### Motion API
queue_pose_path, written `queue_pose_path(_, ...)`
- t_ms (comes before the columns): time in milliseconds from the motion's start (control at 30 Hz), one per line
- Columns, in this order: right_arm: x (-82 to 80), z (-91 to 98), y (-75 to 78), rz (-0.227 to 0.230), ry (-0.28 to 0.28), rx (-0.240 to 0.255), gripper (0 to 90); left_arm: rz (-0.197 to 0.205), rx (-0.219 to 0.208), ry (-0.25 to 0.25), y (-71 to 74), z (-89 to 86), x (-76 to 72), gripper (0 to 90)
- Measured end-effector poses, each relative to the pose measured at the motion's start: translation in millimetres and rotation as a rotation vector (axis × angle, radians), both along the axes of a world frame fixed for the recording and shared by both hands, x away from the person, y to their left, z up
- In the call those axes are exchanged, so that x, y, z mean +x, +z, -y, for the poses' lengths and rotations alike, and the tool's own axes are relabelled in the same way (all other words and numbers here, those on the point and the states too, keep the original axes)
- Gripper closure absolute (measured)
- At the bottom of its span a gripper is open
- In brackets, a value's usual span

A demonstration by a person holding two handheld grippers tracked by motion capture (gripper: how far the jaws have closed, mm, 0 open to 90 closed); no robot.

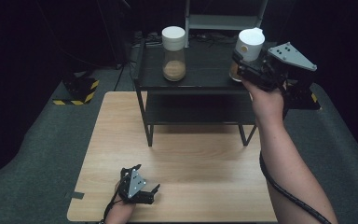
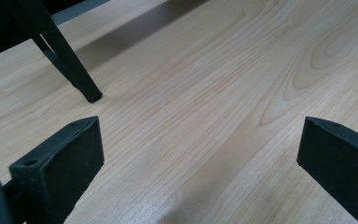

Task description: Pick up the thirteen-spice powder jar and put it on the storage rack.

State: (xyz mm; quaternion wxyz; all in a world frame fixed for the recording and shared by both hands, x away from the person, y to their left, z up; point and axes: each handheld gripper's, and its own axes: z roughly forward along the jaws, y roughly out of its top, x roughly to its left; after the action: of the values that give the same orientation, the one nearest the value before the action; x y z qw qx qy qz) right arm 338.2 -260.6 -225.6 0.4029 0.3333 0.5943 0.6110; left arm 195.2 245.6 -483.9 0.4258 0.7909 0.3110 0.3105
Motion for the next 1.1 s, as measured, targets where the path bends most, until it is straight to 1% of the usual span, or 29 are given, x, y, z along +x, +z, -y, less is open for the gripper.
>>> queue_pose_path(67, 3.9, -3.3, -0.5, -0.007, 0.000, 0.006, 29.9, 0.000, 0.000, 0.000, -0.1, 0.0, 0.0, 0.7)
queue_pose_path(333, 11.4, -9.7, -2.5, -0.031, -0.003, 0.009, 29.9, 0.001, -0.003, -0.002, -0.4, -0.4, -0.1, 0.7)
queue_pose_path(533, 15.8, -8.5, -5.2, -0.047, 0.002, 0.024, 29.9, 0.003, -0.002, -0.001, -0.5, 0.0, -0.5, 0.7)
queue_pose_path(767, 17.5, -8.4, -7.9, -0.039, 0.007, 0.028, 29.8, 0.006, 0.008, -0.005, -0.4, 1.3, -0.8, 0.8)
queue_pose_path(967, 18.2, -10.3, -9.6, -0.027, 0.006, 0.016, 29.7, 0.006, 0.010, -0.005, -0.4, 1.6, -0.9, 0.7)
queue_pose_path(1100, 19.2, -10.0, -9.5, -0.030, 0.006, 0.018, 29.7, 0.007, 0.009, -0.005, -0.5, 1.6, -1.0, 0.7)
